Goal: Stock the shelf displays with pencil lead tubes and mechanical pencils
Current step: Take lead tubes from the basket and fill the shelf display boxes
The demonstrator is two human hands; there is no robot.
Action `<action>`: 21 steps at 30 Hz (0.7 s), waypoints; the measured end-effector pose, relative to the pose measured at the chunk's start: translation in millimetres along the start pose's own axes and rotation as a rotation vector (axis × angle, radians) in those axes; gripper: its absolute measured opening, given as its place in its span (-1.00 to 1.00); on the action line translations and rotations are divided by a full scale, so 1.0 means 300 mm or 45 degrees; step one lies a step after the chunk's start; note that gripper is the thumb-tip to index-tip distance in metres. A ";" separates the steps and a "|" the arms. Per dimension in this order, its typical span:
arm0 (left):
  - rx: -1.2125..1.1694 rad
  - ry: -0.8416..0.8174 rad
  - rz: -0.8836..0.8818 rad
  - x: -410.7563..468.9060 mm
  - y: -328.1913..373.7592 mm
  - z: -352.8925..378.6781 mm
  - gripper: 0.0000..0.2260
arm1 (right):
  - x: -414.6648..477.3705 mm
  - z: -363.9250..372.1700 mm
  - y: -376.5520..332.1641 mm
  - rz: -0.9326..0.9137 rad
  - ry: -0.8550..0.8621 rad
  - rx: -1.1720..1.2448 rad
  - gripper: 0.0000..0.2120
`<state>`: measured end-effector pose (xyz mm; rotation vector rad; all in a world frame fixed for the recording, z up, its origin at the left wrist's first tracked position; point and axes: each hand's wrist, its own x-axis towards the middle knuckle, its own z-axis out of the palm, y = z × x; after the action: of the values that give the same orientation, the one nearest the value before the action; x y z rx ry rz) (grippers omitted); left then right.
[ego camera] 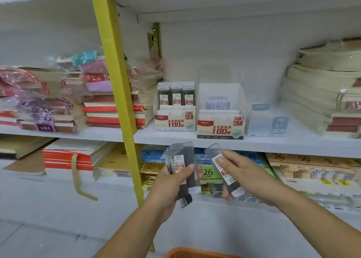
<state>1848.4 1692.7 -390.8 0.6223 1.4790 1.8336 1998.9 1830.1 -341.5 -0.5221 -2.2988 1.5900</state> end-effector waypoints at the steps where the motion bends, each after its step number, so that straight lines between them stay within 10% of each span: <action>1: 0.002 0.007 0.025 0.005 0.013 -0.011 -0.74 | 0.004 0.005 -0.008 -0.023 0.000 -0.029 -0.86; 12: 0.100 0.078 0.066 0.003 0.072 -0.054 -0.77 | 0.006 0.028 -0.023 -0.110 0.092 -0.193 -0.56; 21: -0.024 0.150 0.082 0.006 0.105 -0.057 -0.78 | 0.027 0.072 -0.078 -0.265 0.515 0.297 -0.84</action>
<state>1827.9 1679.4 -364.5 0.5668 1.5317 1.9614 1979.1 1808.2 -326.8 -0.4769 -1.7834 1.4688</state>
